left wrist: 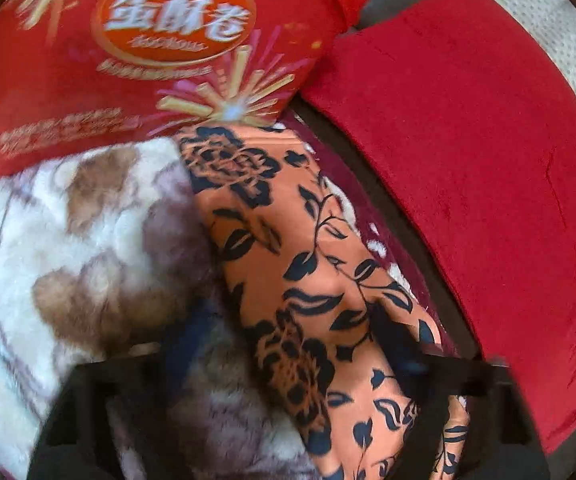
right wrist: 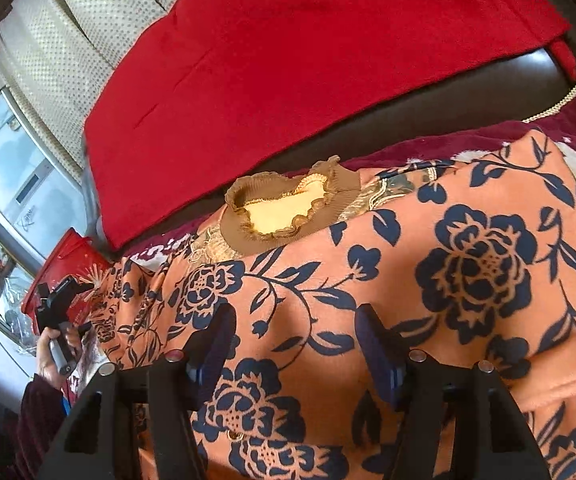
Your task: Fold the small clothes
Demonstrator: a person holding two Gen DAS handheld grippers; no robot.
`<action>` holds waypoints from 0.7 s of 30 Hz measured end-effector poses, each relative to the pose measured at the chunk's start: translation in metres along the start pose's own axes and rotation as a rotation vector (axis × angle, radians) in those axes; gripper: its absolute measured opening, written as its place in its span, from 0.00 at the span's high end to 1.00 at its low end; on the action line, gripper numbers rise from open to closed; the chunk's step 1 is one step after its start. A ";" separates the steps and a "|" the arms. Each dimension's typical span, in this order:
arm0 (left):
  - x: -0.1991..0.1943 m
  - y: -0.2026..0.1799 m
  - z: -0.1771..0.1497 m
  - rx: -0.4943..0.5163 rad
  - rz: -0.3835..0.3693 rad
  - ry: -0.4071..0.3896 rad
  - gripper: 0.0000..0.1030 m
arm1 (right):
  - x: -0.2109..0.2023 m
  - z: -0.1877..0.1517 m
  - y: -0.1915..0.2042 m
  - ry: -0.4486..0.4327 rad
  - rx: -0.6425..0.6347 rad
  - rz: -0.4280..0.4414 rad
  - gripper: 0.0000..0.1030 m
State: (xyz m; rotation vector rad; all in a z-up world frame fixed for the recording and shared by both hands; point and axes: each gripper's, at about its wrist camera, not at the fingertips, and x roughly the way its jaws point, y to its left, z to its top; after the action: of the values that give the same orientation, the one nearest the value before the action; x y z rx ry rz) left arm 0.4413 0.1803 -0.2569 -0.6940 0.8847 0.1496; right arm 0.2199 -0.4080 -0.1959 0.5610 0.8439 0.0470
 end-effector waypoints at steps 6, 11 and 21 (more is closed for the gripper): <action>0.010 -0.013 0.002 0.003 -0.053 -0.021 0.93 | 0.004 0.003 0.001 -0.011 0.014 0.006 0.37; -0.039 -0.081 -0.017 0.209 -0.130 -0.147 0.94 | -0.006 0.005 -0.004 -0.048 0.036 -0.003 0.37; -0.116 -0.261 -0.190 0.788 -0.379 -0.053 0.94 | -0.051 0.007 -0.036 -0.159 0.126 -0.036 0.37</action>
State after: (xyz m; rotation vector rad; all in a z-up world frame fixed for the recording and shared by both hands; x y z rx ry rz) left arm 0.3453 -0.1203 -0.1223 -0.1051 0.6690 -0.4984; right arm 0.1839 -0.4552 -0.1748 0.6587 0.7048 -0.0828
